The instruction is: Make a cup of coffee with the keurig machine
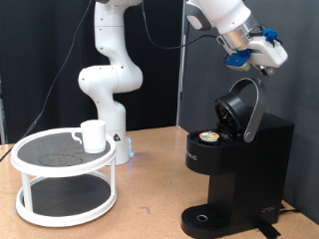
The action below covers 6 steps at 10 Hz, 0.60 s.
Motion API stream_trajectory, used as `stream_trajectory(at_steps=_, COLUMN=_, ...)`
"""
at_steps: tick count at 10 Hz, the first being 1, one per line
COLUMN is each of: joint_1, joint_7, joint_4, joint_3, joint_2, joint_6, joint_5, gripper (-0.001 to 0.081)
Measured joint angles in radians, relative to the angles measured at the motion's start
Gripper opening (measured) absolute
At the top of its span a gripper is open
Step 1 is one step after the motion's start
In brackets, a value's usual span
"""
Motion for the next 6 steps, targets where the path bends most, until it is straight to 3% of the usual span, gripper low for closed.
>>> stream_trajectory(at_steps=6, joint_1=-0.007, joint_7=-0.008, joint_4=-0.036, joint_3=-0.004, joint_2=-0.007, joint_6=0.004, joint_5=-0.016, gripper=0.0000)
